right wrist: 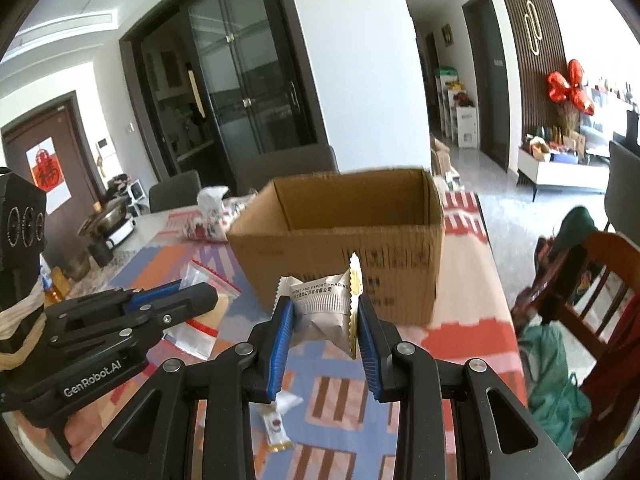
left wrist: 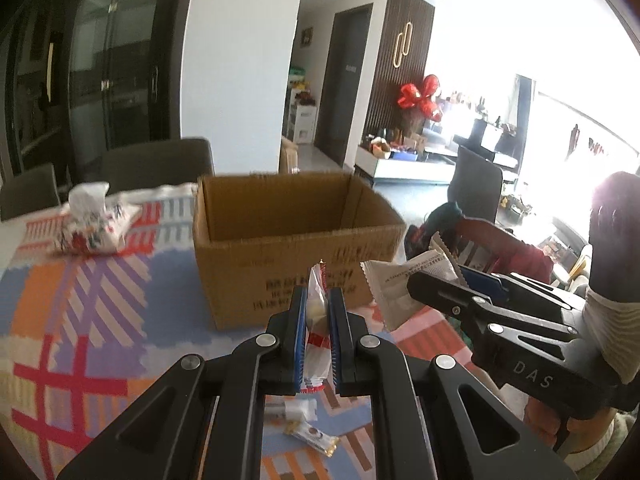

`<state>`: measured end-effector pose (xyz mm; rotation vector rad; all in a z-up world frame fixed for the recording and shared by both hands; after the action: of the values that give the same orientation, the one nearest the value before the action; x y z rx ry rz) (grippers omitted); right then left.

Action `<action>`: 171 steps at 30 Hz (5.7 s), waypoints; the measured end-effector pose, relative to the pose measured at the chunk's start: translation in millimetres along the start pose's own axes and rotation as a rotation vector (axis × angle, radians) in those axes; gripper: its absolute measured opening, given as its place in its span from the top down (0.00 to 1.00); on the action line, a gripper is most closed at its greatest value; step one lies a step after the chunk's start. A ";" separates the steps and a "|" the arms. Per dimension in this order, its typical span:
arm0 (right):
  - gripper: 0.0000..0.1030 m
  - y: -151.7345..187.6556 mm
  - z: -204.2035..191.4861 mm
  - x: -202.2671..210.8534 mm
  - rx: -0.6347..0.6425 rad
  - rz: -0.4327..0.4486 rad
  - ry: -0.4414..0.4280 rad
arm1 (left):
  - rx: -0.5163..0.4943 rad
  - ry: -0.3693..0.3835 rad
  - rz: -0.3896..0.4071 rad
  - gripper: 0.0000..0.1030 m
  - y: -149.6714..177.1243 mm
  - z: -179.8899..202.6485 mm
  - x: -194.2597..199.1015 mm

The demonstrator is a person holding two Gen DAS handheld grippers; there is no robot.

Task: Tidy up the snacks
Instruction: 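Carry both packets into the cardboard box and open both grippers, then move both grippers back down over the stick snack and gold chocolate, then grasp the clear stick snack with the left gripper while the right grasps the gold chocolate, then lower both snacks into the cardboard box and open both grippers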

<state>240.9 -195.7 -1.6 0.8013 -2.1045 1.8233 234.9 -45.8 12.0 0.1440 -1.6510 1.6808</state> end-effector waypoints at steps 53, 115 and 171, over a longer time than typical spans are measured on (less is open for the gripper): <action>0.44 -55.3 -7.4 -46.6 0.181 0.000 0.071 | -0.133 -0.226 -0.001 0.50 -42.2 -38.8 -26.8; 0.61 151.1 -66.9 -102.8 0.119 -0.484 0.006 | -0.277 0.100 -0.486 0.59 144.2 -57.8 -95.1; 0.80 -2.9 -31.8 6.7 0.064 -0.004 -0.022 | -0.068 -0.048 0.002 0.81 0.7 -10.5 17.9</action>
<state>231.7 -166.8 10.4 0.8436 -2.0651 1.8974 226.2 -28.7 19.9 0.1503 -1.7418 1.6320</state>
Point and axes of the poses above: each gripper's, at about its wrist camera, not at the fingertips, and x roughly against the way its jaws point, z to its right, y to its underside, the point moved 5 cm from there along -x, roughly the way its jaws point, and after that the axes turned 2 degrees about y, right-handed, at the moved point
